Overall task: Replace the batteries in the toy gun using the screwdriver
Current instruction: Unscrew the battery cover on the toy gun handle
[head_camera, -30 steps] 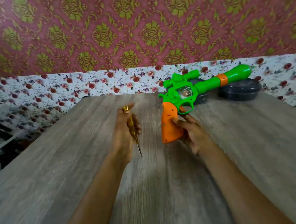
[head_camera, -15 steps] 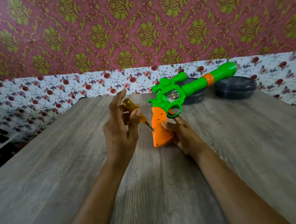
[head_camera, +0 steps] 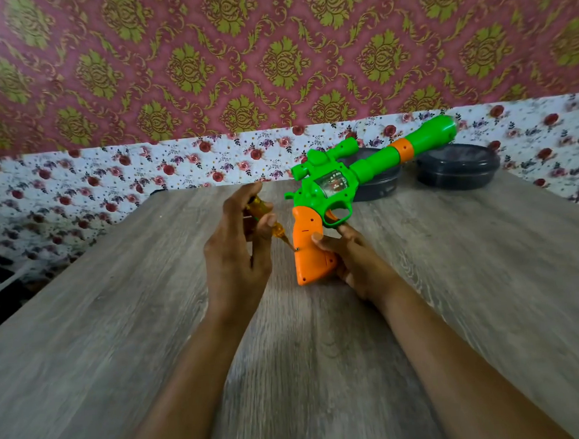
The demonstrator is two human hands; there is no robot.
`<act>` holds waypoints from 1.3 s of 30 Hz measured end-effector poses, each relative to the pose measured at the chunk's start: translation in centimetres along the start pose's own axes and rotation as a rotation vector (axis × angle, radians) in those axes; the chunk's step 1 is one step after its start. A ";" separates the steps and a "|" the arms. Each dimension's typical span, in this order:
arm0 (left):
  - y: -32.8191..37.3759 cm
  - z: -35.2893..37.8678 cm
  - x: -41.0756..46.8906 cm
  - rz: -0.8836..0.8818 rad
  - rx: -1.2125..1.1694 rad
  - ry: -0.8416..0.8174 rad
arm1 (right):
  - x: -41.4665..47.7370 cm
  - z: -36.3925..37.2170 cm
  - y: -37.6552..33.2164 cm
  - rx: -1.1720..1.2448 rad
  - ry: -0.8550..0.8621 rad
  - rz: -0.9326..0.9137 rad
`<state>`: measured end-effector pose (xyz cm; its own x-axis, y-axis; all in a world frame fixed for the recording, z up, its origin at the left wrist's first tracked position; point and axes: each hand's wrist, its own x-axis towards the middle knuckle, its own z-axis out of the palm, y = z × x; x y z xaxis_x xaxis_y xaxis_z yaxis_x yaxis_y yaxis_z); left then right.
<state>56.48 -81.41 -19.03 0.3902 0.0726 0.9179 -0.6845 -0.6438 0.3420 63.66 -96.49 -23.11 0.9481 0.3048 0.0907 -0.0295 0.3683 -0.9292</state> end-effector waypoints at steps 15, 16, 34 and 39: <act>0.2 0.0 -0.1 0.009 -0.009 -0.002 | 0.3 -0.3 0.1 0.018 0.002 0.003; 0.2 -0.1 -0.1 0.014 -0.007 -0.003 | 0.3 -0.3 0.1 0.017 0.000 0.004; 0.6 -0.4 0.2 0.101 -0.023 -0.010 | 0.0 -0.2 -0.1 -0.033 -0.002 0.011; 0.5 -0.7 0.3 0.103 -0.035 0.026 | 0.0 -0.2 0.0 -0.059 -0.034 0.005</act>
<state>55.82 -81.13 -18.42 0.3008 0.0278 0.9533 -0.7413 -0.6221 0.2520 63.70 -96.67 -23.21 0.9367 0.3363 0.0974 -0.0143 0.3147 -0.9491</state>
